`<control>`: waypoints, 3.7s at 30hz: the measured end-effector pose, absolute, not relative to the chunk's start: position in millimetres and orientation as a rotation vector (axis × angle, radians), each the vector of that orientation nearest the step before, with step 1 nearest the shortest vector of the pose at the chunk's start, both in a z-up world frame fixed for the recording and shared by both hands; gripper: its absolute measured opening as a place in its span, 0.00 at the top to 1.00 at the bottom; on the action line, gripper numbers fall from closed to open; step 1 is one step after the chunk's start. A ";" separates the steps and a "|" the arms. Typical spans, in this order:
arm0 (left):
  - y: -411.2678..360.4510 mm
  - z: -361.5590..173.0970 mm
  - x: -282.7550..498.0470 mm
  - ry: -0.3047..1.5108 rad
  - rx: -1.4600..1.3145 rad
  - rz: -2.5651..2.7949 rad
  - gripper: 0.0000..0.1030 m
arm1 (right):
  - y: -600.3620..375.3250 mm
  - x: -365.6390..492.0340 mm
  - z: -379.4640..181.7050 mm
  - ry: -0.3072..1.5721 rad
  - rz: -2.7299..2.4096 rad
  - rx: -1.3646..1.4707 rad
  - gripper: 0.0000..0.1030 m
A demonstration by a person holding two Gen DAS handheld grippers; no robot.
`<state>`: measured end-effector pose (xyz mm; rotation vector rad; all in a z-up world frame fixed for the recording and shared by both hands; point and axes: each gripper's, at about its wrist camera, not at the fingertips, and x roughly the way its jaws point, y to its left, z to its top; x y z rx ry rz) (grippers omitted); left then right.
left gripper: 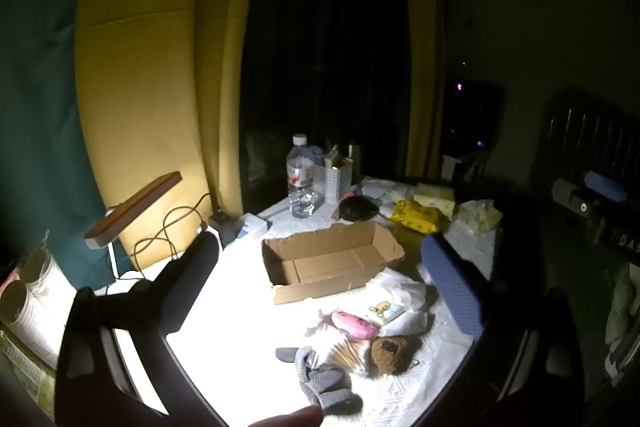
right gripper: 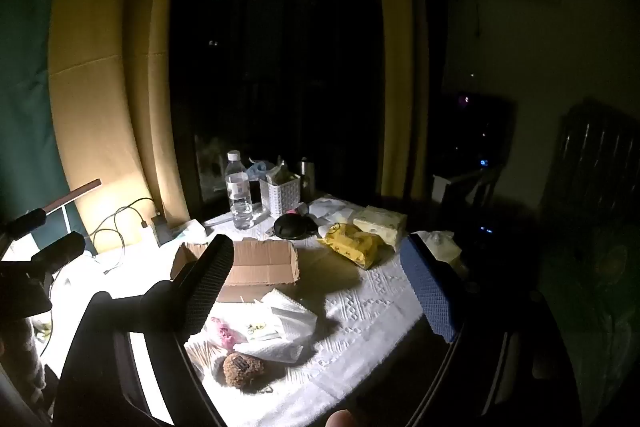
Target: Organize soft objects
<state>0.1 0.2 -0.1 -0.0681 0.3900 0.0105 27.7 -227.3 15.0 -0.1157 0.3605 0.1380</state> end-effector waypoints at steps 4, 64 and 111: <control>0.2 0.0 -0.1 0.385 -0.066 0.009 0.01 | -226.8 28.6 14.8 0.354 0.135 -0.121 0.15; 4.8 -0.1 0.9 0.377 -0.076 0.003 0.01 | -223.4 35.8 8.4 0.364 0.146 -0.108 0.15; -2.9 -49.2 47.6 0.499 -0.012 0.041 0.01 | -234.3 92.7 -59.3 0.502 0.216 -0.115 0.15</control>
